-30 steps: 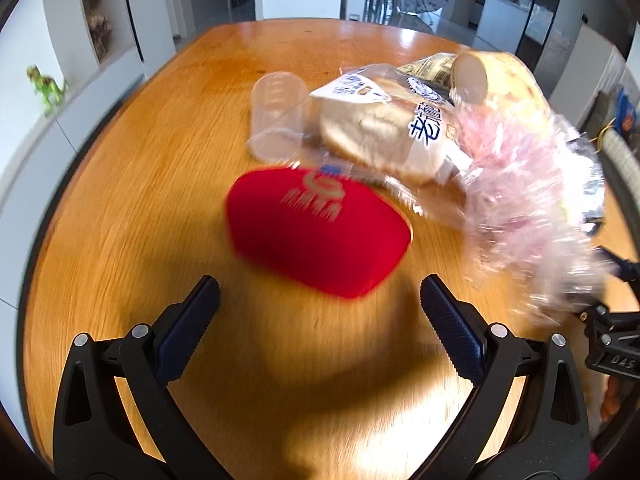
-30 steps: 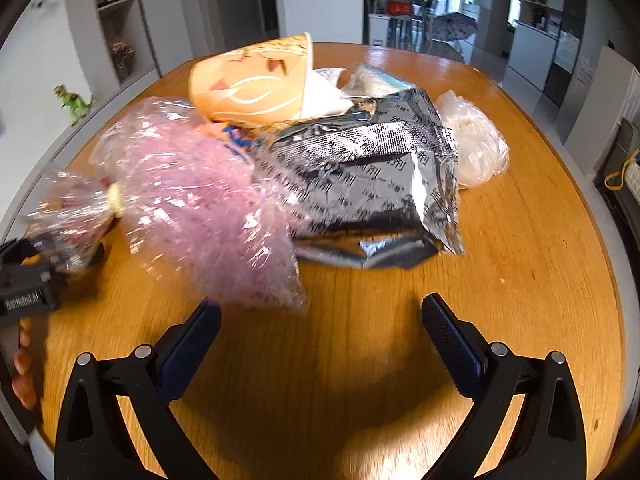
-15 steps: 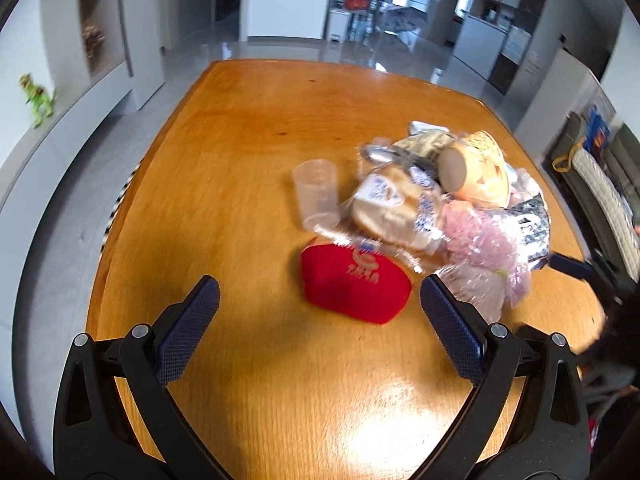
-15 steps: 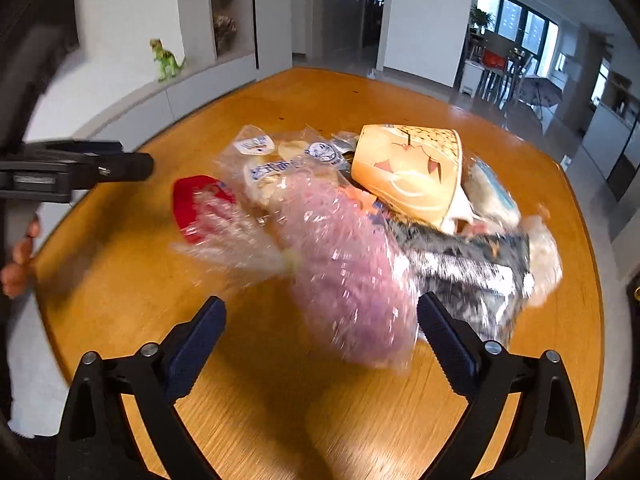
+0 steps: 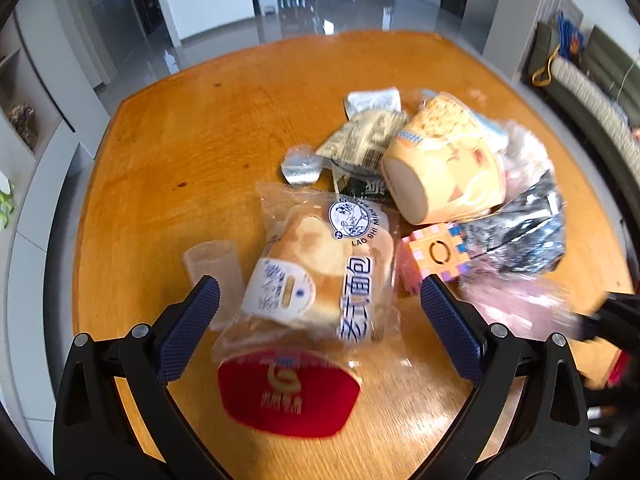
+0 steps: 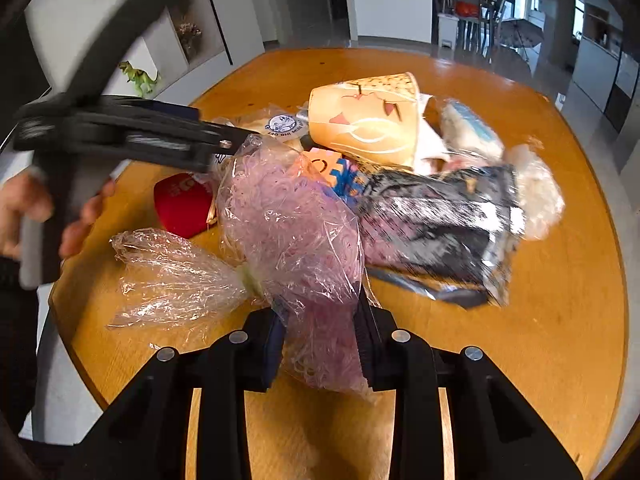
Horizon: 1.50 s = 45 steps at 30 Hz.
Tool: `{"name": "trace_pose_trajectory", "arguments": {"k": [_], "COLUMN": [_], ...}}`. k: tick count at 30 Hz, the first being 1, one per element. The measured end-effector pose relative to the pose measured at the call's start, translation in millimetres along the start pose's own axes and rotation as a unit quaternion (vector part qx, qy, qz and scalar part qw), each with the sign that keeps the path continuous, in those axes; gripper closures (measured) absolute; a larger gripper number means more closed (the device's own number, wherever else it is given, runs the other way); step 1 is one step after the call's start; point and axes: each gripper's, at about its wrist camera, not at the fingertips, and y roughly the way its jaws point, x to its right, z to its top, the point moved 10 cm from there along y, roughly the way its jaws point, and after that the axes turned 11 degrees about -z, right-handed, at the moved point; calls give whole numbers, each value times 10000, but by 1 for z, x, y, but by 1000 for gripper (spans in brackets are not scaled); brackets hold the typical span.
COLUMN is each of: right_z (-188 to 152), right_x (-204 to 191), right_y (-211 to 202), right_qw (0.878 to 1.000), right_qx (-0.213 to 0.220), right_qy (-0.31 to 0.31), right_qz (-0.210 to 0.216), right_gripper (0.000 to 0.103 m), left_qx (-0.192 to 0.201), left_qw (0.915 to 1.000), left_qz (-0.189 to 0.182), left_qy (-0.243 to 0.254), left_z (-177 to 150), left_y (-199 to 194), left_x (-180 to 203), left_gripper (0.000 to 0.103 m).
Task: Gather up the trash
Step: 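Grasp the bagged bread bun with the left tool while the right tool grasps the pink-shredded plastic bag, then carry both items to the black trash bag and open both tools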
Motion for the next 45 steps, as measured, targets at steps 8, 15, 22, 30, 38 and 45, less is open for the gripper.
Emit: {"name": "trace_pose_trajectory", "arguments": {"k": [8,15,22,30,38,45], "right_z": [-9,-21,-44,-103,-220,-332], "right_x": [25,44,70,130,218,277], "right_y": [-13,-34,-78,-126,-174,-186], "right_qw": [9991,9967,9910,9771,9328,8652], "right_qx": [23,199,556,797,571,-68], "right_qy": [415,787,1217,1875,3158,4425], "right_qz": [-44,9,-26,-612,-1641,-2359], "right_gripper": [70,70,70,70,70,70], "left_qx": [-262,280,883,1105,699,-9], "left_qw": [9990,9990,9959,9855,9471,9007], "left_qz": [309,101,163,-648,-2038,-2871], "left_qy": [164,-342,63,1113,2379,3259], "left_z": [-10,-14,-25,-17,-35,-87], "left_y": [34,-15,-97,-120,-75,-28], "left_x": [-8,-13,33,161,364,522], "left_gripper": [24,30,30,30,30,30]}}
